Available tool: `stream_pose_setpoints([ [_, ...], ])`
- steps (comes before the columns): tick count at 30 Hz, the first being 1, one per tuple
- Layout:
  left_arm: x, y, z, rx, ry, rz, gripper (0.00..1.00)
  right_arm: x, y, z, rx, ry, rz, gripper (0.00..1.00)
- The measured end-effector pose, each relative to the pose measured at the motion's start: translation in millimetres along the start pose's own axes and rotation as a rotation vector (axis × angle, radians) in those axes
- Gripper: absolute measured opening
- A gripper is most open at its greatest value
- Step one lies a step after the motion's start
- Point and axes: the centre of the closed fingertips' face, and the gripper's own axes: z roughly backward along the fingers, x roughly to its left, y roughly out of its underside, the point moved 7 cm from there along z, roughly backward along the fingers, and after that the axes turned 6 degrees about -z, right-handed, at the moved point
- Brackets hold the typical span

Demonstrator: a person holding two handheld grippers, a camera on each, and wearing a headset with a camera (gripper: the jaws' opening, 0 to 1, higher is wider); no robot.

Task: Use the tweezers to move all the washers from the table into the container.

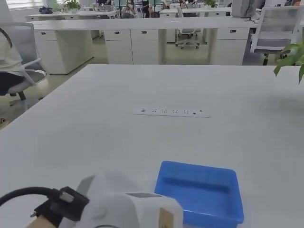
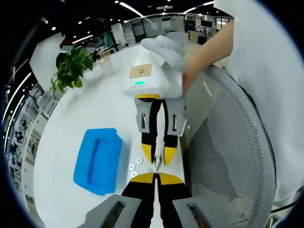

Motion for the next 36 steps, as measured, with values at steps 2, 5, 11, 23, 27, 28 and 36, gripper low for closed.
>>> stream_pose_setpoints([
  [2,0.5,-0.5,0.9,0.002,0.001,-0.003,0.0,-1.4,-0.5,-0.7,-0.001,-0.003,0.006,0.09],
  [5,2.1,-1.2,2.6,0.008,0.0,-0.008,0.0,-3.4,-3.8,-2.7,-0.011,-0.007,0.008,0.08],
  [11,8.3,-4.8,8.1,0.029,-0.009,-0.033,0.0,-7.8,-12.2,-8.9,-0.047,0.0,0.001,0.09],
  [23,20.1,-8.0,5.9,0.063,0.013,-0.038,0.0,-13.6,-11.8,-14.8,-0.09,-0.016,-0.074,0.09],
  [27,23.7,-9.1,6.0,0.073,0.037,-0.03,0.0,-13.7,-14.0,-14.7,-0.104,-0.024,-0.093,0.09],
  [28,25.2,-8.7,6.0,0.072,0.043,-0.021,0.0,-13.7,-14.2,-14.8,-0.105,-0.023,-0.096,0.09],
  [36,35.2,-4.3,5.9,0.074,0.089,0.044,0.0,-16.3,-14.0,-17.1,-0.109,-0.037,-0.137,0.09],
])
